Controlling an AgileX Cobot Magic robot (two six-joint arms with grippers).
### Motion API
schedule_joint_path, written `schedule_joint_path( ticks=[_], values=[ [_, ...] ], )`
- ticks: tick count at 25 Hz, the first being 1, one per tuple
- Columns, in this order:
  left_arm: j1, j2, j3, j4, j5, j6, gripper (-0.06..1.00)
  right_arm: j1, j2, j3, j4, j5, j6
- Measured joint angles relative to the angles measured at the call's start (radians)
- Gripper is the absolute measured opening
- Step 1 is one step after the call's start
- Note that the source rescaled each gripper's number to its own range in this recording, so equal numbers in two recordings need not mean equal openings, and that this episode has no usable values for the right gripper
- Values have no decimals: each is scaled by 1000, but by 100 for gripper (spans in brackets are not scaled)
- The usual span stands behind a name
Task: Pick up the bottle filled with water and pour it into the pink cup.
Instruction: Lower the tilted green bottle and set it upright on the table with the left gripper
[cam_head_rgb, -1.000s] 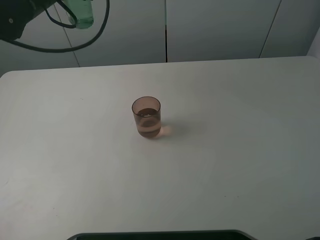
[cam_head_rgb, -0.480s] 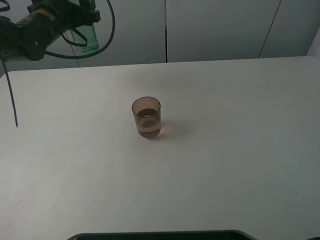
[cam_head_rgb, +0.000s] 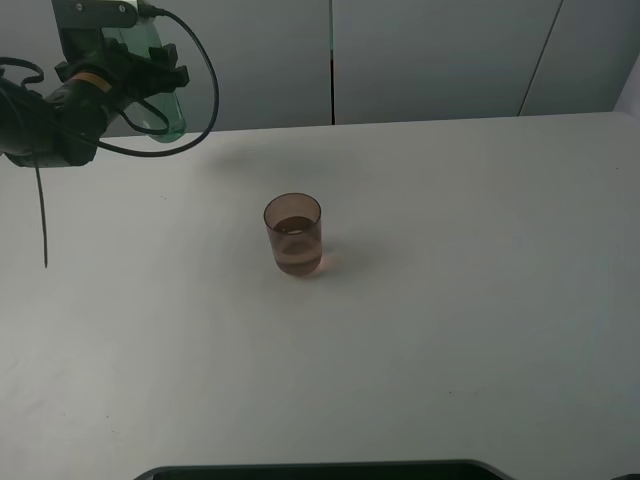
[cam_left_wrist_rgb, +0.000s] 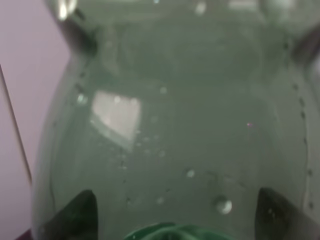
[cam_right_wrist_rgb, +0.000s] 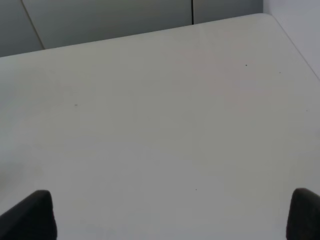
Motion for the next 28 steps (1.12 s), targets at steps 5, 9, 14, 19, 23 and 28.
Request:
schedule_joint_path(
  ticks=[5, 9, 14, 19, 23, 28],
  values=[
    [0, 0, 100, 3, -92, -14, 0, 0, 0, 0, 0, 0, 0],
    [0, 0, 162, -18, -122, -23, 0, 0, 0, 0, 0, 0, 0],
    [13, 0, 184, -54, -133, -15, 0, 0, 0, 0, 0, 0, 0],
    [56, 0, 185, -54, -135, -10, 0, 0, 0, 0, 0, 0, 0],
    [77, 0, 185, -16, -135, -6, 0, 0, 0, 0, 0, 0, 0],
    [77, 0, 185, 43, -135, -6, 0, 0, 0, 0, 0, 0, 0]
  ],
)
